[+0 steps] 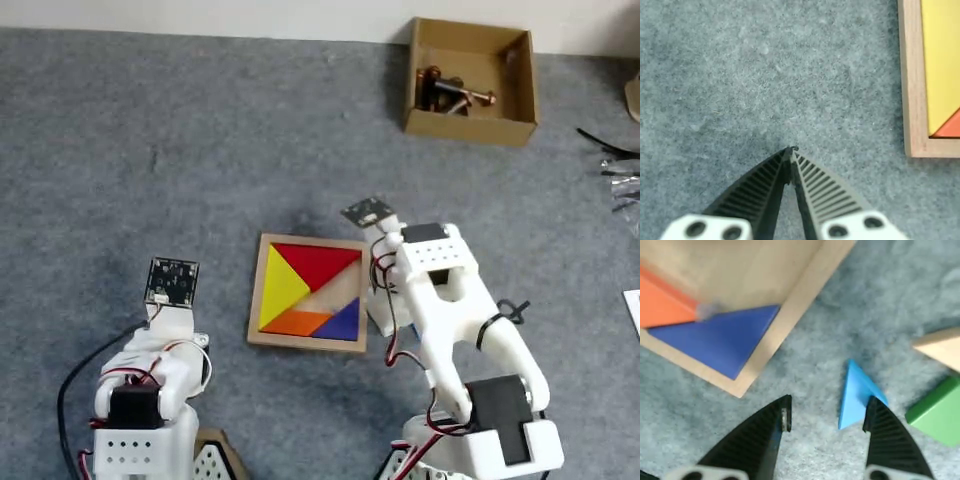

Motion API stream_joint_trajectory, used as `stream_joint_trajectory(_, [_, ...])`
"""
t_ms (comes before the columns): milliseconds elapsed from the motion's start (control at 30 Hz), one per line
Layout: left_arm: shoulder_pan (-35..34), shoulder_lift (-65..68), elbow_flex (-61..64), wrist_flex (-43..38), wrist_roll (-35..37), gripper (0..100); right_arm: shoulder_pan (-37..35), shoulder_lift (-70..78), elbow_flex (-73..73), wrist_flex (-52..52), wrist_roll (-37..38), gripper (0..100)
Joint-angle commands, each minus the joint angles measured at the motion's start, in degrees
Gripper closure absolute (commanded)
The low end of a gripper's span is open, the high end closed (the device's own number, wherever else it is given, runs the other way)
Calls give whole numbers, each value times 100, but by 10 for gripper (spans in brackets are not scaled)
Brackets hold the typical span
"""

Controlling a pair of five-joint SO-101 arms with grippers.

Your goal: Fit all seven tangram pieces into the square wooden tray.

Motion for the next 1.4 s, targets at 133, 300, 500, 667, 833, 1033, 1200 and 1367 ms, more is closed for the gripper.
stream_joint_trajectory(133, [66, -57, 101, 18, 9, 995, -40, -268, 488, -620, 686, 771])
stream_joint_trajectory(300, [66, -57, 101, 18, 9, 995, -40, -312, 523, -655, 721, 771])
stream_joint_trajectory(500, [66, -57, 101, 18, 9, 995, 119, -321, 523, -435, 721, 771])
stream_joint_trajectory(667, [66, -57, 101, 18, 9, 995, 207, -629, -75, 13, 721, 771])
stream_joint_trajectory(833, [66, -57, 101, 18, 9, 995, 347, -954, -171, -4, 730, 771])
stream_joint_trajectory(1033, [66, -57, 101, 18, 9, 995, 760, -954, 110, -22, 1503, 771])
stream_joint_trajectory(1200, [66, -57, 101, 18, 9, 995, 734, -971, 576, -664, 1582, 767])
stream_joint_trajectory(1367, [66, -57, 101, 18, 9, 995, 629, -971, 848, -778, 1582, 767])
